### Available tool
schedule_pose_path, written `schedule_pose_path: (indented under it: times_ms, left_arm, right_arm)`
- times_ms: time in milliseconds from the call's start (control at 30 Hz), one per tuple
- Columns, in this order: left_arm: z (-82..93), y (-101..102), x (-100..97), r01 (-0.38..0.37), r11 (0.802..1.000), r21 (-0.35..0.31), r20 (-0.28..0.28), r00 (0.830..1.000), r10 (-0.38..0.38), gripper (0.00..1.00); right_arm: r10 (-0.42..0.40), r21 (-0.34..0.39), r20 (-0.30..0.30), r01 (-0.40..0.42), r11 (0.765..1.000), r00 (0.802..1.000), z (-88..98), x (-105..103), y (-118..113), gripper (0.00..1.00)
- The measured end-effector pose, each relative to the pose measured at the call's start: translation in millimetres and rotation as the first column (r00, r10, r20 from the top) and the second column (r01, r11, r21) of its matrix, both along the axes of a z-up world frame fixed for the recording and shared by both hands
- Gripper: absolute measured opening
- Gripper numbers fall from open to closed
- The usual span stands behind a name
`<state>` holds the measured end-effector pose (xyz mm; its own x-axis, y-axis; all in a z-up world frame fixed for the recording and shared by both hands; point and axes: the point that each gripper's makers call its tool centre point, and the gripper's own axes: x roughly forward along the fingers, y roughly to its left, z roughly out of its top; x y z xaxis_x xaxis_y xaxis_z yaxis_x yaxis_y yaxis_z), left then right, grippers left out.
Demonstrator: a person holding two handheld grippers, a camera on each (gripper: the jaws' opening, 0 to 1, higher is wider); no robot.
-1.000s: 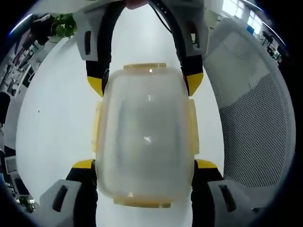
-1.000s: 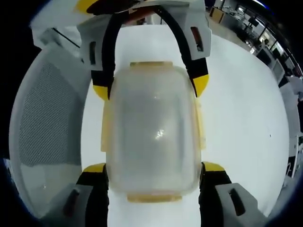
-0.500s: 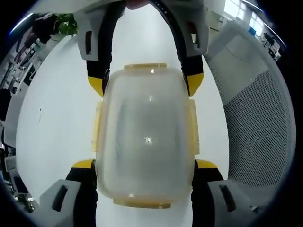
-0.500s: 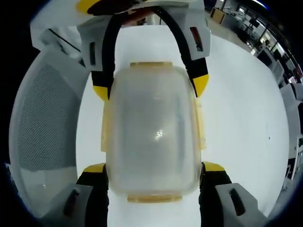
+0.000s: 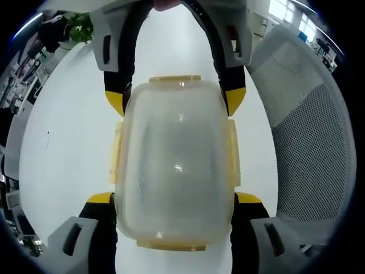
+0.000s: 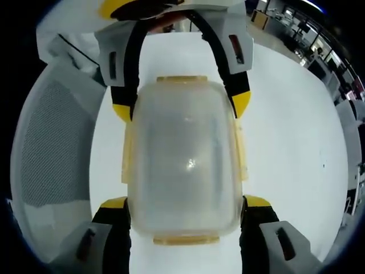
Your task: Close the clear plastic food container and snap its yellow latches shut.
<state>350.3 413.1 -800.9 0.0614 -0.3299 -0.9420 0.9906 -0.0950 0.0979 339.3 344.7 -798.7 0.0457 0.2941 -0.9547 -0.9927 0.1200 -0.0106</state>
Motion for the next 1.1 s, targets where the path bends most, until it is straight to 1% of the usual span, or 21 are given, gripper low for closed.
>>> schedule_pose_path:
  times_ms: [167,333,500,767,1100]
  left_arm:
    - [-0.3,0,5.3,-0.009,1.0,0.005,0.0,1.0,0.009,0.82]
    - [0.2,0,12.6,-0.005,1.0,-0.006,-0.003,1.0,0.005,0.82]
    - [-0.4,-1,17.1,-0.006,1.0,0.001,-0.003,1.0,0.006,0.82]
    - [0.1,-2,26.9,-0.017,1.0,-0.013,-0.009,1.0,0.016,0.82]
    - [-0.5,-3,38.5,-0.013,1.0,-0.006,-0.009,1.0,0.013,0.83]
  right_arm:
    - [0.007,0.002,0.001,-0.007,1.0,1.0,0.5,5,0,0.79]
    - [0.0,0.004,0.002,0.0,1.0,1.0,0.5,12,-1,0.79]
    - [0.002,0.005,0.002,-0.002,1.0,1.0,0.5,18,-1,0.79]
    - [0.01,0.001,0.001,-0.01,1.0,1.0,0.4,28,-2,0.79]
    - [0.005,0.007,0.003,-0.005,1.0,1.0,0.1,39,-2,0.79]
